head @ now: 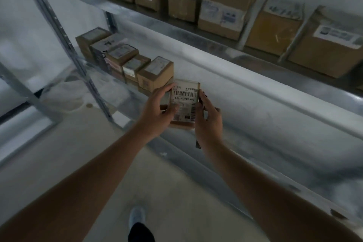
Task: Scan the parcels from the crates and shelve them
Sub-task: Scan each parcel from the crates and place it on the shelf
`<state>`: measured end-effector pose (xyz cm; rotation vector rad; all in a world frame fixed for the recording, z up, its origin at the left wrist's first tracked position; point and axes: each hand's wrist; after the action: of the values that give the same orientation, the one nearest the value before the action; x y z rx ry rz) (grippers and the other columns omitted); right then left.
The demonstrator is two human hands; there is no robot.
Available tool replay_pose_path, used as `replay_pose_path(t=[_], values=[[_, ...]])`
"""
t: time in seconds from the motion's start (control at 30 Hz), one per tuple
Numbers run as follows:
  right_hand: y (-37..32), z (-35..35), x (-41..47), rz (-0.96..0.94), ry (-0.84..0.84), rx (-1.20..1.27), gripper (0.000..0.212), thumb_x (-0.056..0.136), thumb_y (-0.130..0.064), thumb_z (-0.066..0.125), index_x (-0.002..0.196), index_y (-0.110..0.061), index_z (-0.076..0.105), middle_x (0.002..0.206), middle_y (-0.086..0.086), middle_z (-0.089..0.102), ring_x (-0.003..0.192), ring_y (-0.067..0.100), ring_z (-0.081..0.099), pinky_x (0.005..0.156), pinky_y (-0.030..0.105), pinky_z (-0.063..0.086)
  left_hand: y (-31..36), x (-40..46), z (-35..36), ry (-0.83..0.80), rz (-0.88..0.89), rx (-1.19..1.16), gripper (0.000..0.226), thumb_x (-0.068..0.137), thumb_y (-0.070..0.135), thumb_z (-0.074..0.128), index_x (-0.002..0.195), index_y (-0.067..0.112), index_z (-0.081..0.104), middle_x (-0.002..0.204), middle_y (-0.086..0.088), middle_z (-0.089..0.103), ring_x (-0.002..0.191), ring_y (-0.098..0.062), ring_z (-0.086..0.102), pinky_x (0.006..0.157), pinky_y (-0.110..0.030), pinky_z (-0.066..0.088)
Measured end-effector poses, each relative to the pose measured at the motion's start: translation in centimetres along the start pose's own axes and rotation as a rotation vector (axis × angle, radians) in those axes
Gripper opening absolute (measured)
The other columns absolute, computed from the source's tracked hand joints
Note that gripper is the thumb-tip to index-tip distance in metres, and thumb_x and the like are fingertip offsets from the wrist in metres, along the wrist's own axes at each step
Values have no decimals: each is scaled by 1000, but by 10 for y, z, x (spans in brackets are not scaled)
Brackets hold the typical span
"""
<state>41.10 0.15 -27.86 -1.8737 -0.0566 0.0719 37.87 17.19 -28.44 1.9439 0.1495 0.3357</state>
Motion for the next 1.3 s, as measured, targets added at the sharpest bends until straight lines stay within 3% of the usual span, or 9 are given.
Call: replay_pose_path(t=[0.27, 0.4, 0.5, 0.6, 0.73, 0.93, 1.13, 1.2, 1.3], values=[[5, 104, 47, 174, 194, -4, 45, 113, -34, 49, 156, -45, 49, 126, -2, 49, 98, -4, 52, 60, 5, 48, -58, 86, -60, -236, -5, 40, 67, 99, 19, 70, 159, 27, 40, 156, 2, 42, 144, -16, 44, 100, -45, 60], [15, 135, 76, 206, 265, 17, 43, 111, -39, 50, 153, -49, 51, 134, -1, 58, 114, 10, 62, 74, 13, 52, -79, 124, -71, -340, -37, 31, 71, 98, 16, 72, 160, 28, 39, 158, 2, 42, 143, -16, 46, 107, -46, 55], [21, 151, 97, 242, 304, 21, 43, 111, -41, 50, 152, -54, 50, 132, -4, 58, 112, 8, 62, 78, 18, 56, -92, 151, -70, -410, -78, 35, 73, 98, 11, 70, 161, 28, 37, 159, 1, 43, 144, -17, 47, 110, -47, 53], [33, 162, 119, 265, 334, 27, 41, 111, -42, 50, 149, -56, 51, 131, -1, 60, 111, 13, 66, 85, 33, 65, -107, 178, -64, -452, -80, 68, 73, 98, 11, 70, 161, 26, 36, 160, 0, 42, 144, -18, 47, 111, -47, 52], [50, 172, 151, 293, 352, 39, 41, 110, -43, 51, 149, -55, 52, 131, 2, 60, 111, 16, 68, 85, 37, 66, -127, 209, -51, -486, -73, 124, 73, 100, 14, 68, 163, 26, 33, 161, -1, 42, 144, -14, 43, 113, -43, 51], [65, 182, 192, 355, 366, 58, 43, 111, -37, 51, 153, -47, 52, 132, 2, 55, 103, 6, 62, 58, 2, 50, -143, 250, -35, -533, -26, 239, 71, 102, 13, 63, 164, 19, 29, 158, -6, 45, 144, -21, 48, 109, -32, 51], [73, 189, 216, 418, 407, 10, 43, 112, -38, 48, 154, -45, 51, 127, 3, 48, 99, 8, 59, 58, -1, 47, -151, 282, -23, -609, 2, 293, 72, 101, 8, 64, 164, 9, 29, 154, -13, 47, 140, -25, 51, 108, -35, 55], [82, 196, 220, 422, 424, -37, 42, 111, -40, 49, 153, -46, 53, 130, 5, 56, 101, 14, 66, 66, 7, 57, -159, 288, -20, -652, 22, 321, 76, 99, 9, 66, 164, 10, 27, 150, -12, 48, 138, -25, 52, 106, -39, 57], [87, 208, 222, 448, 449, -73, 42, 109, -43, 51, 150, -49, 55, 127, 7, 63, 97, 22, 71, 79, 37, 67, -171, 294, -17, -727, 8, 364, 84, 96, 6, 69, 165, 13, 23, 147, -10, 49, 137, -24, 52, 103, -39, 58]])
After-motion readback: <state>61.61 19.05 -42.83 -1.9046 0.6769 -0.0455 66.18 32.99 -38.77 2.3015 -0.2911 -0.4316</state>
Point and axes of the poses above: each hand's wrist, its own x-axis towards the middle knuckle, its own z-axis out of the palm, y = z × x
